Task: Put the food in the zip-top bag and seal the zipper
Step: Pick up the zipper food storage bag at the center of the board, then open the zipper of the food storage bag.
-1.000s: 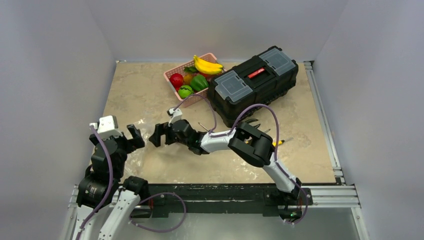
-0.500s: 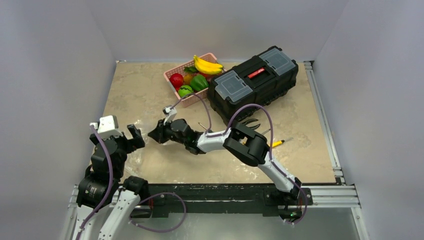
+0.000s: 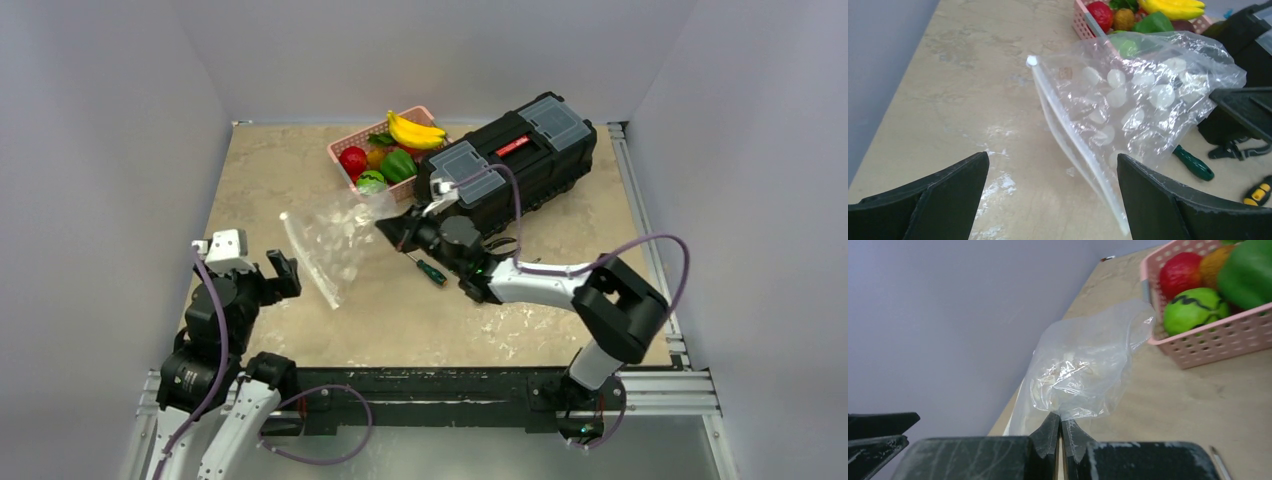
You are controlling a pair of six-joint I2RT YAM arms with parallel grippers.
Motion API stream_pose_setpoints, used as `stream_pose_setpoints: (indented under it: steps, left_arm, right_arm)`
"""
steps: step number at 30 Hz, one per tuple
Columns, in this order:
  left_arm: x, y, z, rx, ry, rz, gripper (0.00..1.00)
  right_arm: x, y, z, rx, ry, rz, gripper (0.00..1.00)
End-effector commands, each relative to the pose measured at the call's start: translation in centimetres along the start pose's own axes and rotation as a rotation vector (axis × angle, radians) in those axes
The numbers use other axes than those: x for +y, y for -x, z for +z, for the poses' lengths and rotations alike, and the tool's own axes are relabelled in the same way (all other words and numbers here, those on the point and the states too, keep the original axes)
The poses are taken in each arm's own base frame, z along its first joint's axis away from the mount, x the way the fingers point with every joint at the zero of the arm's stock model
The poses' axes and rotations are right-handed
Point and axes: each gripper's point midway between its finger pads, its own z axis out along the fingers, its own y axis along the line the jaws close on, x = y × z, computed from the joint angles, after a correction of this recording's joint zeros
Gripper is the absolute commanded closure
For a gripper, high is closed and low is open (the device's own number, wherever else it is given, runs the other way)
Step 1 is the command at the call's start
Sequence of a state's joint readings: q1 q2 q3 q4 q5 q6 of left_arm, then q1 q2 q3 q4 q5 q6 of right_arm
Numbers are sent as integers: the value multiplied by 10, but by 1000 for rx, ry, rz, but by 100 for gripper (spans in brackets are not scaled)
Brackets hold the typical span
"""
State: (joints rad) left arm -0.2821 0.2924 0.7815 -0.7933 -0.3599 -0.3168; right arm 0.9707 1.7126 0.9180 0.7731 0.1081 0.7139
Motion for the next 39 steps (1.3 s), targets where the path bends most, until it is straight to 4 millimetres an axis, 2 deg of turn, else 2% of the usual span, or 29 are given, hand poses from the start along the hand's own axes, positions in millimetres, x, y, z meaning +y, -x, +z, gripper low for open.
stream_pose_setpoints:
  steps: [1,6,8,11,15,20,22,24,25,30,33,39]
  left_arm:
    - [-44,1,4,9,-227,11,0]
    - [-72,-17,-8,123,-361,-144,0]
    - [-88,-25,-17,159,-441,-270,0]
    - [-107,-30,-28,183,-548,-424,0]
    - [-131,-20,-39,217,-684,-535,0]
    - [-157,8,-57,222,-854,-571,0]
    - [-158,11,-59,218,-865,-594,1]
    - [-157,11,-59,208,-864,-606,14]
    - [-157,11,-59,200,-865,-612,17]
    - [-157,7,-47,196,-841,-656,20]
    - [-158,9,-39,193,-829,-681,33]
    - [-154,10,-28,173,-790,-758,42]
  right_arm:
    - [-9,51,-37,-78,20,61,100]
    - [-14,106,-74,-139,30,58,100]
    - [-16,120,-87,-156,25,42,100]
    - [-9,135,-106,-188,42,28,100]
    - [1,150,-125,-218,54,11,100]
    - [23,163,-143,-217,117,20,100]
    - [31,170,-150,-230,132,28,100]
    - [35,176,-156,-240,139,43,100]
    - [38,178,-157,-242,148,46,100]
    - [49,180,-155,-215,202,108,100]
    - [59,182,-156,-210,260,150,100]
    - [66,183,-158,-209,303,196,100]
